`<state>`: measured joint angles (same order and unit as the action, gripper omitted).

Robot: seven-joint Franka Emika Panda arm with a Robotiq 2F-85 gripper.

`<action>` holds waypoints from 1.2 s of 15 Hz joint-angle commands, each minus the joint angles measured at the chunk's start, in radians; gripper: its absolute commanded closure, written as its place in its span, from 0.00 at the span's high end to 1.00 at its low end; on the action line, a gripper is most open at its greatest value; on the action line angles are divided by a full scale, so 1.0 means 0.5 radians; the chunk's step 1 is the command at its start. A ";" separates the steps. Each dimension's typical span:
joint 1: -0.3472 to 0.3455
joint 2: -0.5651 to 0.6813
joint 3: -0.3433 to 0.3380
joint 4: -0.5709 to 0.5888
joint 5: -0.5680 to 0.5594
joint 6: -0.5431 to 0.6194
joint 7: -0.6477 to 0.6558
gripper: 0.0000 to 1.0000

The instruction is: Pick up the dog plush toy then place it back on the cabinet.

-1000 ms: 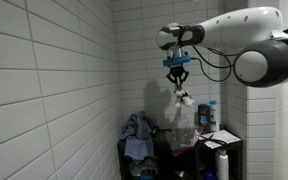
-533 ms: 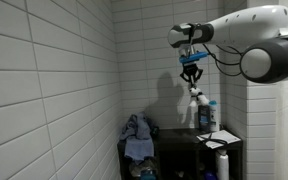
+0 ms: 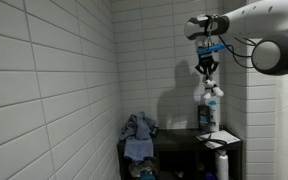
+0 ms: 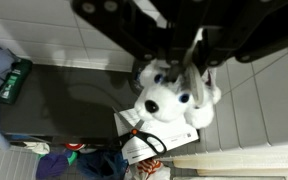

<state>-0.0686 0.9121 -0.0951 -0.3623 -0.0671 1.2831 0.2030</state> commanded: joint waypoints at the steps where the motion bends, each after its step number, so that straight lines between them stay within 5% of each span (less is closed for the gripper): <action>1: 0.021 -0.028 0.030 -0.049 0.021 0.016 -0.002 0.44; 9: 0.249 0.000 0.035 -0.020 -0.033 0.035 -0.017 0.97; 18: 0.322 0.028 0.044 -0.007 -0.019 0.031 0.001 1.00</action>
<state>0.0949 0.9225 -0.0793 -0.3725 -0.0714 1.3021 0.2039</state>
